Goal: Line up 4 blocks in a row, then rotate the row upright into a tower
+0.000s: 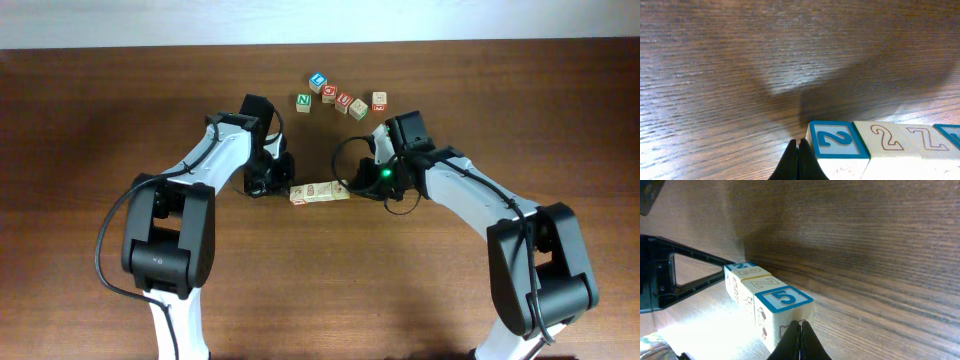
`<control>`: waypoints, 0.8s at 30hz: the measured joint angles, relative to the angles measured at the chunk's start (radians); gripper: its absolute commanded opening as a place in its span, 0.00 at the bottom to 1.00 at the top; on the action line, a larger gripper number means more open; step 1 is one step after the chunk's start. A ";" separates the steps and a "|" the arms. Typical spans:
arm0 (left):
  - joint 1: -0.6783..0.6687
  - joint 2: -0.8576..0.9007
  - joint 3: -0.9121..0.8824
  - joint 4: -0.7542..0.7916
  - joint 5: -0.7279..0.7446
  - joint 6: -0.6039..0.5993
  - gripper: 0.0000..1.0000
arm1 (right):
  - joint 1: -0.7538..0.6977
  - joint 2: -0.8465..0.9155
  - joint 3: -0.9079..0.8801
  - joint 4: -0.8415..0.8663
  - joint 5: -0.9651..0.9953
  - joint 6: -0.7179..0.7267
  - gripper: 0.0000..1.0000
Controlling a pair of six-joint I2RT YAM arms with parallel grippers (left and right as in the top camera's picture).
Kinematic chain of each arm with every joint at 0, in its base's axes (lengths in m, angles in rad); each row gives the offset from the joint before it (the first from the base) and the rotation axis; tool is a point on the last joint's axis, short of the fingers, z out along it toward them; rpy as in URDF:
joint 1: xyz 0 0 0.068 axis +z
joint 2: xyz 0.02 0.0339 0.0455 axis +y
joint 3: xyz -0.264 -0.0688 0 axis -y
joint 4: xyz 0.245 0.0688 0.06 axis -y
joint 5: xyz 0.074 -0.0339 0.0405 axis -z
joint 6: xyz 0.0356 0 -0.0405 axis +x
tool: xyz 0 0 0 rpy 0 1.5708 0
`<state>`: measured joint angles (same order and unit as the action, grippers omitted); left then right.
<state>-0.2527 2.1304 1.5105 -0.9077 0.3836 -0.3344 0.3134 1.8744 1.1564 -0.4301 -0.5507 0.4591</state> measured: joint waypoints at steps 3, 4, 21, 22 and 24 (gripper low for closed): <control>0.000 0.000 -0.002 -0.003 -0.004 0.000 0.00 | 0.010 -0.002 0.011 -0.017 0.016 -0.001 0.04; 0.000 0.000 -0.002 -0.003 -0.005 0.000 0.00 | 0.011 -0.002 0.013 -0.022 0.017 -0.001 0.04; 0.001 0.002 -0.007 -0.008 -0.030 0.000 0.00 | 0.084 -0.034 0.141 -0.105 0.053 -0.026 0.04; 0.001 0.002 -0.007 -0.008 -0.029 0.000 0.00 | 0.084 -0.034 0.142 -0.105 0.053 -0.026 0.04; 0.001 0.002 -0.007 -0.008 -0.029 0.000 0.00 | 0.084 -0.034 0.142 -0.105 0.053 -0.026 0.04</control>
<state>-0.2516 2.1323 1.5032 -0.9157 0.3542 -0.3344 0.3973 1.8408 1.2980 -0.5350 -0.4980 0.4335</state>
